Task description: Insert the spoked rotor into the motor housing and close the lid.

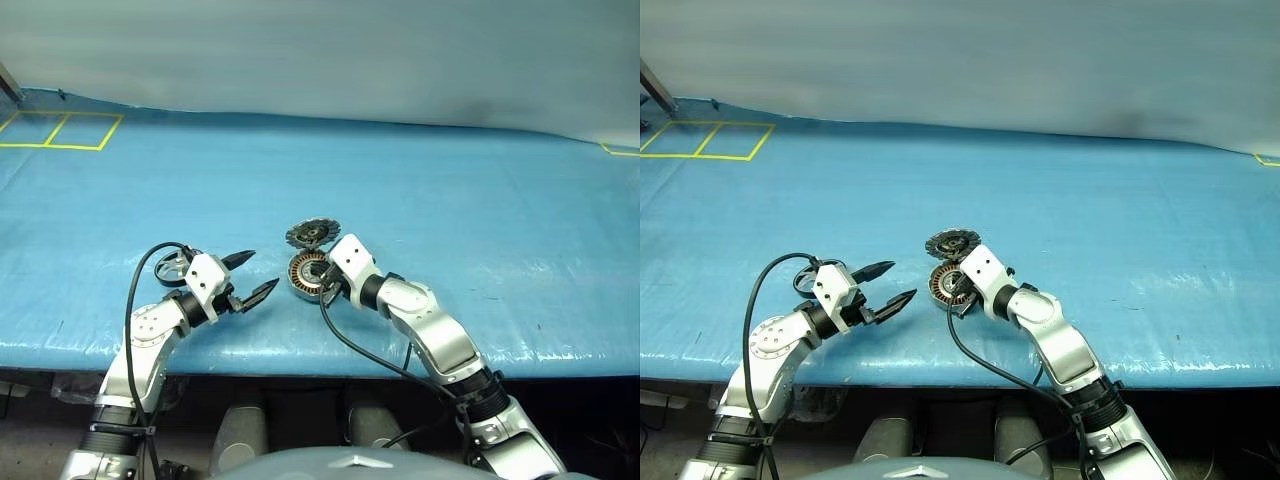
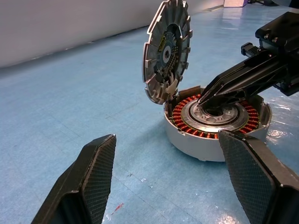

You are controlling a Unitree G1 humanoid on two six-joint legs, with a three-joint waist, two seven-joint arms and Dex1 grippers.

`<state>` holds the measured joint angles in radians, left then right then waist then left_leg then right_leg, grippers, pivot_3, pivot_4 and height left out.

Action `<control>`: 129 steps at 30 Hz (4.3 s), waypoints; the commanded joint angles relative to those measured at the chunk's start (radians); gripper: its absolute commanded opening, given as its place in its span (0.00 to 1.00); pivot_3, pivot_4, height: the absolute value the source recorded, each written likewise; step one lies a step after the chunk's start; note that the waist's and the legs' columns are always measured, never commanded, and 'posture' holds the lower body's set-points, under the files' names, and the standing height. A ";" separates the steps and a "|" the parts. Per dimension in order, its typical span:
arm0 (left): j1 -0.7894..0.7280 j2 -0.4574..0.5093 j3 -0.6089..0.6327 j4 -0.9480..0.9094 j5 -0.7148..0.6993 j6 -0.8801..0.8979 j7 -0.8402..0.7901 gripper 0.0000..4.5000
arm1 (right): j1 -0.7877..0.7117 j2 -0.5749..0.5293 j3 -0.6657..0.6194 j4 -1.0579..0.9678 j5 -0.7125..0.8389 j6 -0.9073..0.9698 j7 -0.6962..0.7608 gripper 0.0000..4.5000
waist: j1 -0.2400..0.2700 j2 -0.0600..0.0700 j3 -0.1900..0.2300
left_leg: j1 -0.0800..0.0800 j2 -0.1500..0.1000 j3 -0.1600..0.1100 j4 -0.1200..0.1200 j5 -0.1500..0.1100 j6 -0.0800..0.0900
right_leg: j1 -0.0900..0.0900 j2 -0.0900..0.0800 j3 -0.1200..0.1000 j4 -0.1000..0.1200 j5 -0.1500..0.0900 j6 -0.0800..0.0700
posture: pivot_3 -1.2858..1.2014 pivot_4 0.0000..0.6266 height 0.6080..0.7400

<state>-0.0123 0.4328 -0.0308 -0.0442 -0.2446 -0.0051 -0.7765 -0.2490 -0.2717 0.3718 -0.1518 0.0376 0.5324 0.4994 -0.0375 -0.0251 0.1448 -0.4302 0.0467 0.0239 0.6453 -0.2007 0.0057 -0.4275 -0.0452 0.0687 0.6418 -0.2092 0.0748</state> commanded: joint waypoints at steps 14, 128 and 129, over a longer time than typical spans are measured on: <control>0.000 0.000 0.008 -0.026 -0.010 -0.015 0.010 0.84 | 0.051 -0.027 0.061 0.140 -0.070 0.032 0.011 0.01 | -0.001 -0.002 -0.013 | 0.001 0.000 0.000 0.000 -0.003 -0.005 | 0.000 -0.001 -0.001 -0.001 0.000 0.000 | 0.52 0.24 1.00; -0.005 -0.001 -0.010 -0.007 -0.003 -0.017 -0.015 0.84 | -0.003 -0.059 -0.006 -0.188 -0.055 0.072 0.042 0.01 | 0.026 0.004 -0.007 | 0.002 0.007 -0.001 -0.013 -0.007 -0.006 | 0.007 -0.031 -0.063 -0.013 0.001 -0.006 | 0.52 0.24 1.00; -0.006 -0.001 -0.010 -0.007 -0.004 -0.017 -0.015 0.84 | -0.002 -0.059 -0.005 -0.191 -0.055 0.073 0.042 0.01 | 0.026 0.004 -0.007 | 0.002 0.007 -0.001 -0.013 -0.007 -0.006 | 0.007 -0.031 -0.063 -0.013 0.001 -0.006 | 0.52 0.24 1.00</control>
<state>-0.0153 0.4308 -0.0441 -0.0352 -0.2435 -0.0083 -0.7884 -0.2503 -0.3325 0.3805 -0.2951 -0.0250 0.6052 0.5442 -0.0117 -0.0211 0.1374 -0.4284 0.0533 0.0227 0.6325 -0.2073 -0.0003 -0.4205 -0.0761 0.0061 0.6287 -0.2085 0.0689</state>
